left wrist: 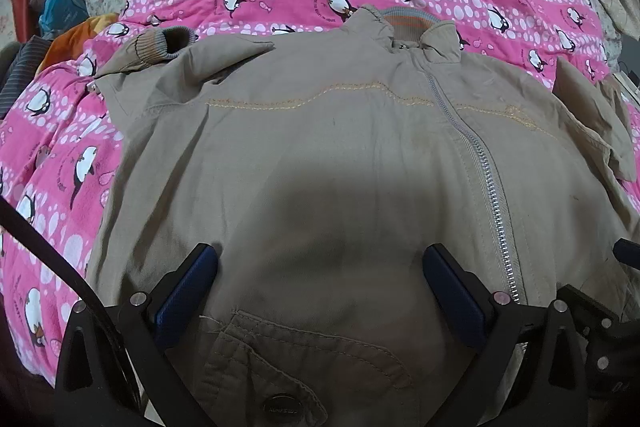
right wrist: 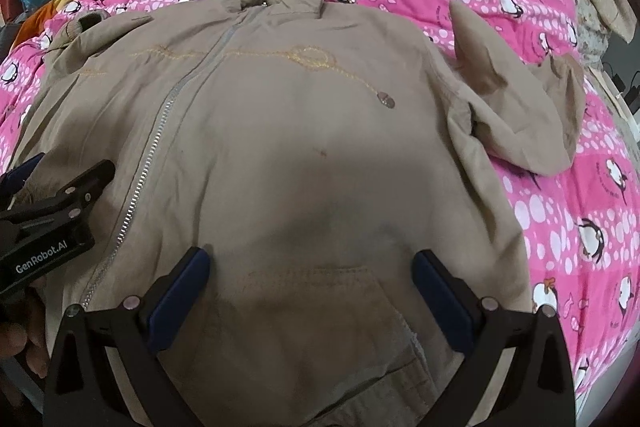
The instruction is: Fold large clothes
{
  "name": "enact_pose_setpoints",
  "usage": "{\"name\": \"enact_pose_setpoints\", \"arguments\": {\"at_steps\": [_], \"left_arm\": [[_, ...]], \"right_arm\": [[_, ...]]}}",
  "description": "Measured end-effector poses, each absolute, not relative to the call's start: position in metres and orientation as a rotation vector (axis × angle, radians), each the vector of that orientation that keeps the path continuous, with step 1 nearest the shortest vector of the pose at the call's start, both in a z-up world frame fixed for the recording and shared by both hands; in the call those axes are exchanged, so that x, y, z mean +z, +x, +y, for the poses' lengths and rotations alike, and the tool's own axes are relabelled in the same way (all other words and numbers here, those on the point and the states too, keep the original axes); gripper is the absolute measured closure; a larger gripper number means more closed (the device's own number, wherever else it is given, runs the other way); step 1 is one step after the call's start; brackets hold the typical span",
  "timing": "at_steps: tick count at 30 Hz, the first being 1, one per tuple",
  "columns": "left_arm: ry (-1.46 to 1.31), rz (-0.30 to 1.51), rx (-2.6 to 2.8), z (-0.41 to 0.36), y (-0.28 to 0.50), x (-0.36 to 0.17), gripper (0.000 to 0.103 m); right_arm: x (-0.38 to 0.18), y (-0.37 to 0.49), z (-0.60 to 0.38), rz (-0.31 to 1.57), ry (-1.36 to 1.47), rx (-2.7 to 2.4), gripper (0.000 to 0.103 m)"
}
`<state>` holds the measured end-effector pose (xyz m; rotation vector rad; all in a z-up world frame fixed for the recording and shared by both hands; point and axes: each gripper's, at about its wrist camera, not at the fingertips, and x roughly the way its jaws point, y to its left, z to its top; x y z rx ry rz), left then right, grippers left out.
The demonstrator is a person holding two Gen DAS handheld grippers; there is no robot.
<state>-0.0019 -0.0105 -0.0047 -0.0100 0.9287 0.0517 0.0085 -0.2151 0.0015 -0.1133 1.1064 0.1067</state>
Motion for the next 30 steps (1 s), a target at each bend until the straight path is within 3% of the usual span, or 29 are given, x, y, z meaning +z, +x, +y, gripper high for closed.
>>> {"name": "enact_pose_setpoints", "arguments": {"at_steps": [10,30], "left_arm": [[-0.015,0.922,0.056,-0.009,-0.002,-0.005,0.014],[-0.024,0.891,0.067,-0.007,-0.003,-0.005,0.014]], "right_arm": [[0.030,0.003,-0.229,0.923,-0.077,-0.025,0.001],[0.039,0.008,-0.242,0.913,-0.018,-0.047,0.001]]}}
